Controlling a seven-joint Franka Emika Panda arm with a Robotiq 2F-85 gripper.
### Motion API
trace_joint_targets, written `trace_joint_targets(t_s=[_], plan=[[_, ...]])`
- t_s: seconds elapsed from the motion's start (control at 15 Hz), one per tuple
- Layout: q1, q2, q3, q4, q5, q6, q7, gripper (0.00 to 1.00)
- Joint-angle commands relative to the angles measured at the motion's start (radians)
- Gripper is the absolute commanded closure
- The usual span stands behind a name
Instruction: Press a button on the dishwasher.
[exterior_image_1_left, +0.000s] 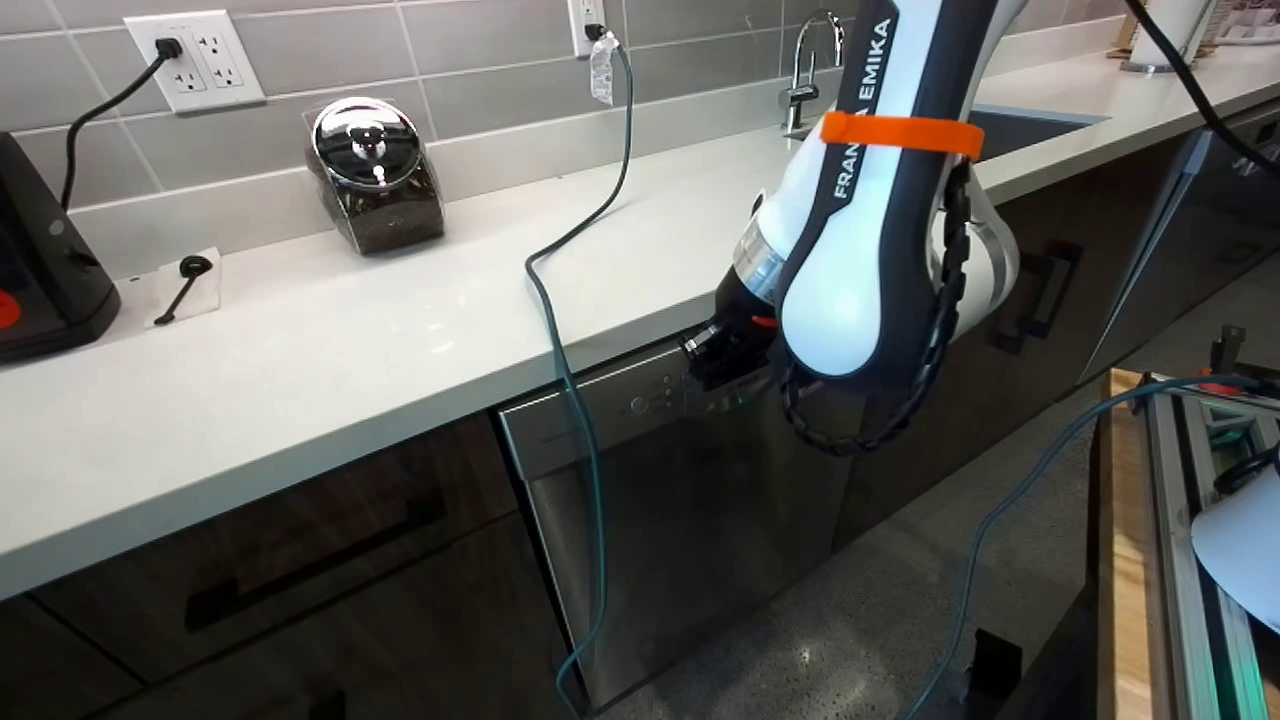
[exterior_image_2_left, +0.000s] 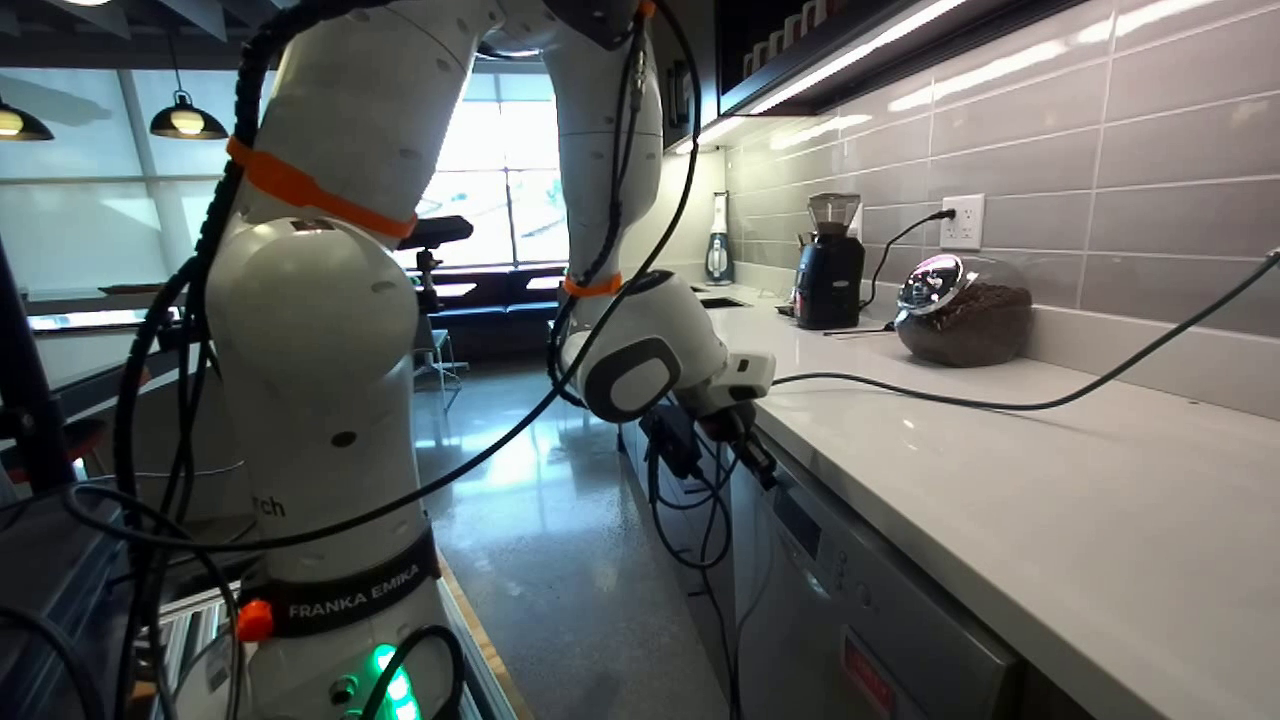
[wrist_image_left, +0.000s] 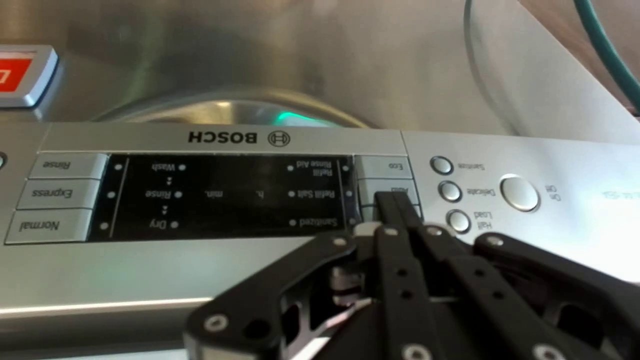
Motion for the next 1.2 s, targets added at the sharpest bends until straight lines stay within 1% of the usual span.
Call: trace_joint_targets(t_s=[0.0, 0.27, 0.33, 0.6, 0.8, 0.87, 0.93, 1.07, 1.13], plan=[[0.043, -0.056, -0.087, -0.015, -0.017, -0.081, -0.003, 1.00], [0.127, -0.114, -0.182, -0.034, 0.027, -0.182, -0.065, 1.00], [0.136, -0.126, -0.190, -0.034, 0.067, -0.210, -0.111, 1.00], [0.223, -0.153, -0.304, -0.038, 0.133, -0.303, -0.217, 1.00], [0.287, -0.175, -0.382, -0.040, 0.159, -0.363, -0.285, 1.00], [0.301, -0.188, -0.401, -0.041, 0.153, -0.390, -0.302, 0.94], [0.322, -0.194, -0.426, -0.041, 0.150, -0.413, -0.316, 0.73], [0.366, -0.208, -0.477, -0.043, 0.134, -0.458, -0.339, 0.60], [0.388, -0.216, -0.503, -0.045, 0.124, -0.481, -0.350, 0.51]])
